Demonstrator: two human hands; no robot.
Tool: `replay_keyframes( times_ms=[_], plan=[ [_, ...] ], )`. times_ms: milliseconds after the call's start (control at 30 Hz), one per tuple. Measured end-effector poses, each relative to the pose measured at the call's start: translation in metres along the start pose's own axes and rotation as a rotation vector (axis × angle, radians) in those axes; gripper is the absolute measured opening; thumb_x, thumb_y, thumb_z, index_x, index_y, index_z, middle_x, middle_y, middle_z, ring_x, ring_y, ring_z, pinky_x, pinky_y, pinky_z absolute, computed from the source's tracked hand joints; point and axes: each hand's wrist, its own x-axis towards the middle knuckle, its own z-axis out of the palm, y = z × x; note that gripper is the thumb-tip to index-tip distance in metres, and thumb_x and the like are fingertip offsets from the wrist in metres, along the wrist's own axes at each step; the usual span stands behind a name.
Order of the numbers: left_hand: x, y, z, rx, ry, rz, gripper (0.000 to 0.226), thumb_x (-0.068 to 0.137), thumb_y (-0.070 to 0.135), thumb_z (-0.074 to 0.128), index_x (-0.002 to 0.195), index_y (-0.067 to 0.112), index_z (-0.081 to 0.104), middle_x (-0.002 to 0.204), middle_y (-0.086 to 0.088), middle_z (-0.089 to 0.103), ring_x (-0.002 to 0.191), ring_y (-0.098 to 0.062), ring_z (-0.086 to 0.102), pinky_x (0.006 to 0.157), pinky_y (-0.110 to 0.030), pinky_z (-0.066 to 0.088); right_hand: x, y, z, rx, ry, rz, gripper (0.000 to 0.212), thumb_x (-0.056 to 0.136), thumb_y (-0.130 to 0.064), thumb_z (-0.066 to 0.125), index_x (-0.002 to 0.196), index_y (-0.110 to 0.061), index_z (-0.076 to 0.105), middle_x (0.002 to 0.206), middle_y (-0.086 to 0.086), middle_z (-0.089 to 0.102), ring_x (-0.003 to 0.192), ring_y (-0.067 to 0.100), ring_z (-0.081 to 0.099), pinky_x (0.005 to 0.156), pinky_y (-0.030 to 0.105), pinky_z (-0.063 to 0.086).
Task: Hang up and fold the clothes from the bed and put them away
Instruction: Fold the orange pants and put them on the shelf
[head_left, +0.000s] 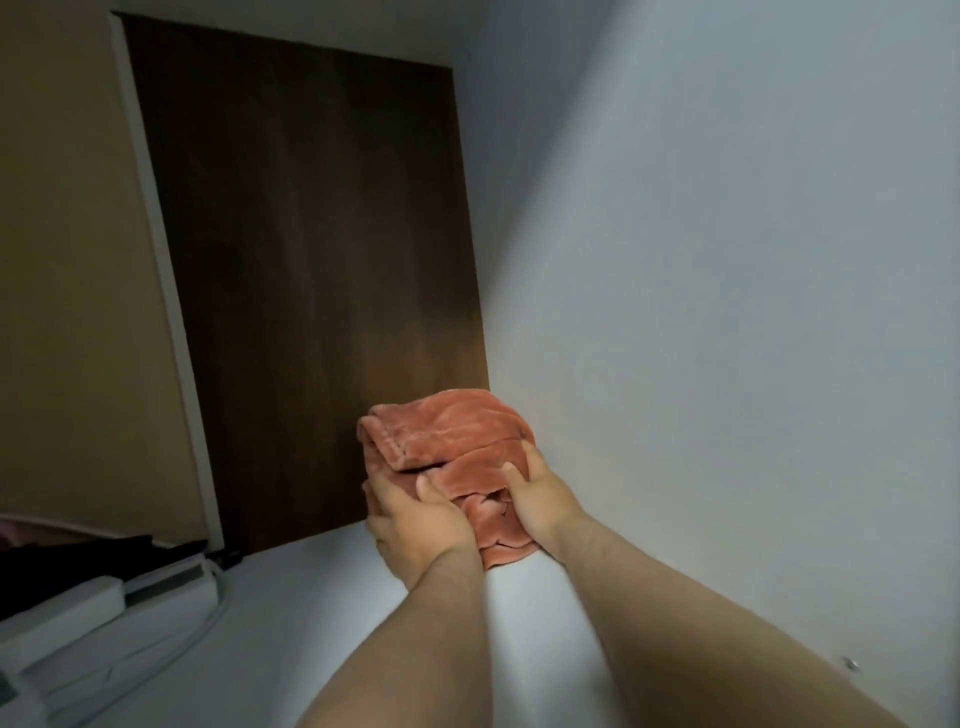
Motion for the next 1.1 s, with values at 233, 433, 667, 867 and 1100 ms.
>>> replay_keyframes(
  times_ms=[233, 433, 667, 867, 1100],
  plan=[
    [-0.041, 0.011, -0.026, 0.061, -0.079, -0.121, 0.077, 0.097, 0.035, 0.055, 0.151, -0.004, 0.017, 0.150, -0.027, 0.034, 0.136, -0.042, 0.038, 0.112, -0.049, 0.032, -0.056, -0.017, -0.022, -0.231, 0.131, -0.030, 0.032, 0.098, -0.041, 0.049, 0.125, -0.024, 0.051, 0.116, 0.004, 0.064, 0.108, 0.025, 0.062, 0.094, 0.037, 0.049],
    [-0.082, 0.014, -0.051, 0.450, -0.199, 0.112, 0.070, 0.101, 0.025, 0.049, 0.152, -0.006, 0.012, 0.158, -0.025, 0.022, 0.146, -0.035, 0.024, 0.119, -0.042, 0.022, -0.108, -0.035, -0.058, -0.595, 0.087, -0.163, 0.033, 0.095, -0.030, 0.051, 0.127, -0.023, 0.049, 0.119, 0.008, 0.061, 0.113, 0.030, 0.058, 0.094, 0.038, 0.047],
    [-0.112, 0.026, -0.076, 0.666, -0.364, 0.480, 0.061, 0.100, 0.024, 0.048, 0.153, 0.005, 0.023, 0.160, -0.015, 0.023, 0.151, -0.030, 0.015, 0.122, -0.039, 0.015, -0.175, -0.050, -0.106, -0.920, 0.022, -0.144, 0.060, 0.095, -0.030, 0.049, 0.151, -0.021, 0.030, 0.140, 0.006, 0.048, 0.129, 0.028, 0.044, 0.105, 0.040, 0.042],
    [-0.165, 0.027, -0.094, 0.658, -0.556, 0.879, 0.037, 0.097, 0.025, 0.048, 0.133, 0.014, 0.048, 0.142, -0.006, 0.044, 0.140, -0.025, 0.033, 0.111, -0.031, 0.028, -0.254, -0.059, -0.121, -0.902, 0.152, -0.022, 0.061, 0.096, -0.032, 0.049, 0.153, -0.018, 0.029, 0.141, 0.005, 0.047, 0.132, 0.027, 0.042, 0.108, 0.039, 0.039],
    [-0.206, 0.031, -0.137, 0.621, -0.816, 0.907, 0.023, 0.098, 0.034, 0.044, 0.108, 0.024, 0.062, 0.112, 0.002, 0.066, 0.095, -0.022, 0.061, 0.069, -0.027, 0.037, -0.338, -0.076, -0.121, -0.864, 0.283, 0.174, 0.048, 0.096, -0.029, 0.050, 0.143, -0.018, 0.046, 0.141, 0.007, 0.054, 0.127, 0.029, 0.052, 0.104, 0.039, 0.045]
  ],
)
